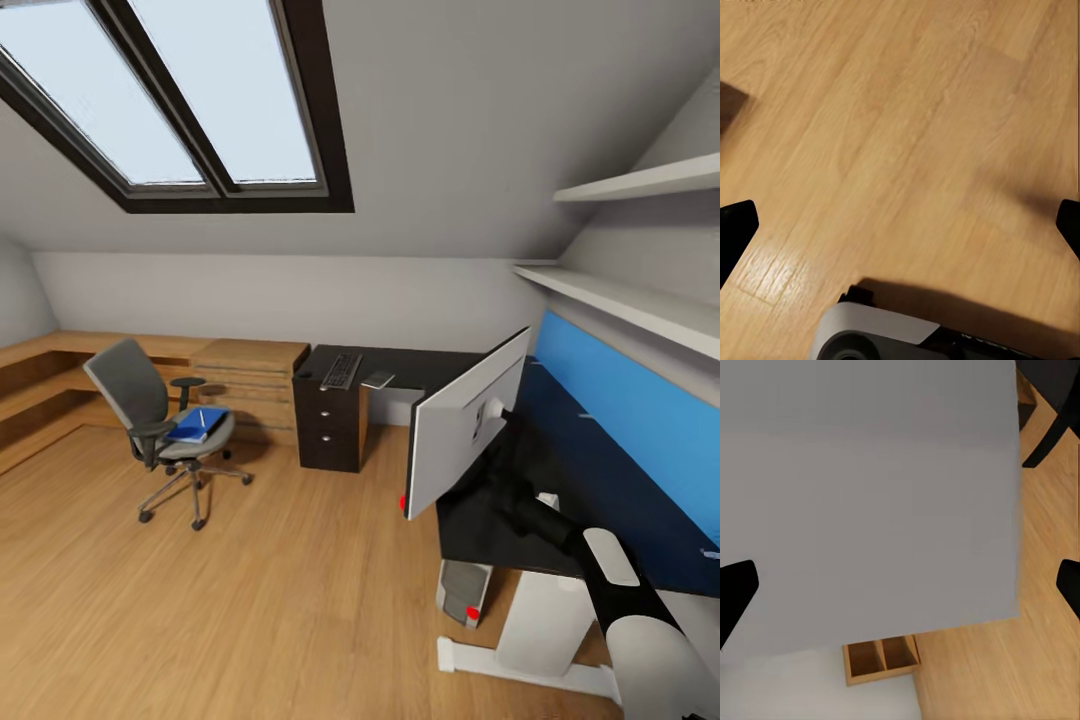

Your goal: In the bedroom, organize the workspace by keeping the computer under the desk, ensuring the monitor is on the desk, placing the keyboard on the desk next to the monitor, placing the mouse on the desk next to the keyboard, moving the folder from the swivel chair onto the desk next to the mouse, stacking the notebook on top of the folder with the pen on top of the notebook, and positioning the swivel chair next to the desk.

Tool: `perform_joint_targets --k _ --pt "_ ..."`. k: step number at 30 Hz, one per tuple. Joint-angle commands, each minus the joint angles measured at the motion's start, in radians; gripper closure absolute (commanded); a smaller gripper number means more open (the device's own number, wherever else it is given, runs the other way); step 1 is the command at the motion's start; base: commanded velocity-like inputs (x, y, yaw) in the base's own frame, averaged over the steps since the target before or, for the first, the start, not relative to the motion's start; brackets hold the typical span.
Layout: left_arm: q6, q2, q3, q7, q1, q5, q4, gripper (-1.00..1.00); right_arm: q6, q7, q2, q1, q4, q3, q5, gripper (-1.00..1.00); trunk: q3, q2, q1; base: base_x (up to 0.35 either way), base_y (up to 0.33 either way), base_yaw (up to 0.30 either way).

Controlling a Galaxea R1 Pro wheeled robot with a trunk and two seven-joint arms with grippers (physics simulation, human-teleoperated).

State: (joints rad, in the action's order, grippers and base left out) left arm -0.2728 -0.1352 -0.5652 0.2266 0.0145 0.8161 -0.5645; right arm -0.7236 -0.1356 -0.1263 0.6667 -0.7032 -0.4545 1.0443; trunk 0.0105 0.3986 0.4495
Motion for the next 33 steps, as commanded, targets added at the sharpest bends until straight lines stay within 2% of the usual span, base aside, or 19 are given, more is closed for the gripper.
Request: perform_joint_targets --k 1,10,33 --pt "-0.005 -0.001 -0.009 0.008 0.001 0.006 -0.001 -1.0 -0.006 -0.005 0.001 0.001 0.001 -0.004 -0.006 -1.0 0.001 0.001 0.001 0.0 0.0 -0.207" --pt "-0.039 -0.003 0.0 0.008 0.001 0.003 -0.004 -1.0 -0.005 -0.006 -0.001 -0.001 0.001 -0.004 -0.008 -1.0 0.001 0.001 0.001 0.0 0.0 -0.13" --pt "-0.046 -0.002 -0.007 0.011 0.001 0.01 -0.002 -1.0 0.014 -0.004 -0.007 -0.005 -0.003 -0.004 -0.017 -1.0 0.001 0.001 0.001 0.0 0.0 -0.005"
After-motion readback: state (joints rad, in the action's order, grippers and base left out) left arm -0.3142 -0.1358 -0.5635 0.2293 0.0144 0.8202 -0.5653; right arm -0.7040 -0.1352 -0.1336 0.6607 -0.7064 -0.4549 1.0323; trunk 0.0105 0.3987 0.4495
